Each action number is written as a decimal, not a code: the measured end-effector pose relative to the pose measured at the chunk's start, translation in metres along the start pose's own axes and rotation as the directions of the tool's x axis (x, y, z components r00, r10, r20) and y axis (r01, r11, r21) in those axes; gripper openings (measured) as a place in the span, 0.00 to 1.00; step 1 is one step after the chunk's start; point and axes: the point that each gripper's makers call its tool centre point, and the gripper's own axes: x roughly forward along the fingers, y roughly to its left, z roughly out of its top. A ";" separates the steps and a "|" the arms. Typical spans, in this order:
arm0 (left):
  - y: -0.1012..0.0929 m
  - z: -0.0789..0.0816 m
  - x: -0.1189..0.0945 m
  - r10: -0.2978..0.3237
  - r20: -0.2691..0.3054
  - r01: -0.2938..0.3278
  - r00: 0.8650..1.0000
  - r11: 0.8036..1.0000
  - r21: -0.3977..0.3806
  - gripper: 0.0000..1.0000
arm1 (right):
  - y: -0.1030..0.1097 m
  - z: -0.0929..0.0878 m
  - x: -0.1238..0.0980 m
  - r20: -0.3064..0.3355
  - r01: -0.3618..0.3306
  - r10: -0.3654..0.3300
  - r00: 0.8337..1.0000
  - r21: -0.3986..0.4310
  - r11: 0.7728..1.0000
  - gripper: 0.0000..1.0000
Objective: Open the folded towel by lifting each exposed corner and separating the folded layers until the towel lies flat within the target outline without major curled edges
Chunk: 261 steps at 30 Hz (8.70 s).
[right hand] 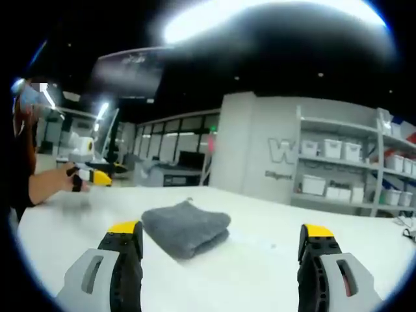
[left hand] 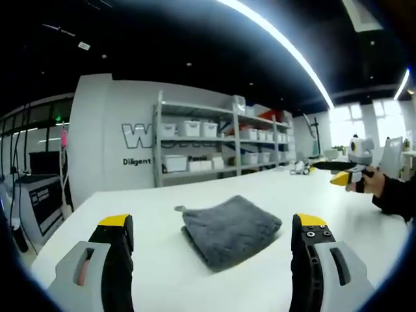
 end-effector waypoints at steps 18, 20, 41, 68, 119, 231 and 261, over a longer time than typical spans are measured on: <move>0.002 -0.004 0.001 -0.001 -0.016 0.000 1.000 1.000 -0.007 0.99 | -0.001 -0.003 0.000 -0.008 0.002 -0.002 1.000 0.006 1.000 0.99; 0.001 -0.004 0.001 -0.001 -0.019 0.001 1.000 1.000 -0.002 0.99 | 0.000 -0.003 0.000 -0.007 0.000 0.000 1.000 0.003 1.000 0.99; -0.005 -0.012 0.007 -0.025 -0.022 0.024 0.999 1.000 -0.018 1.00 | 0.001 -0.001 -0.001 -0.003 0.002 -0.002 1.000 0.001 1.000 0.99; -0.012 -0.003 0.005 -0.051 -0.020 0.052 0.998 0.998 0.040 1.00 | -0.006 -0.004 0.003 -0.013 -0.002 0.003 1.000 0.058 0.998 1.00; 0.044 0.091 0.039 -0.099 -0.046 0.105 0.994 0.985 0.140 0.98 | -0.019 0.105 0.039 0.022 -0.066 0.067 0.998 -0.046 0.997 1.00; 0.009 -0.096 0.087 -0.299 -0.367 0.308 0.881 0.951 -0.036 0.60 | 0.050 -0.085 0.115 -0.285 -0.258 0.273 0.919 0.091 0.962 0.71; -0.018 -0.106 0.080 -0.343 -0.378 0.337 0.860 0.938 -0.085 0.33 | 0.077 -0.103 0.115 -0.300 -0.294 0.329 0.896 0.155 0.943 0.31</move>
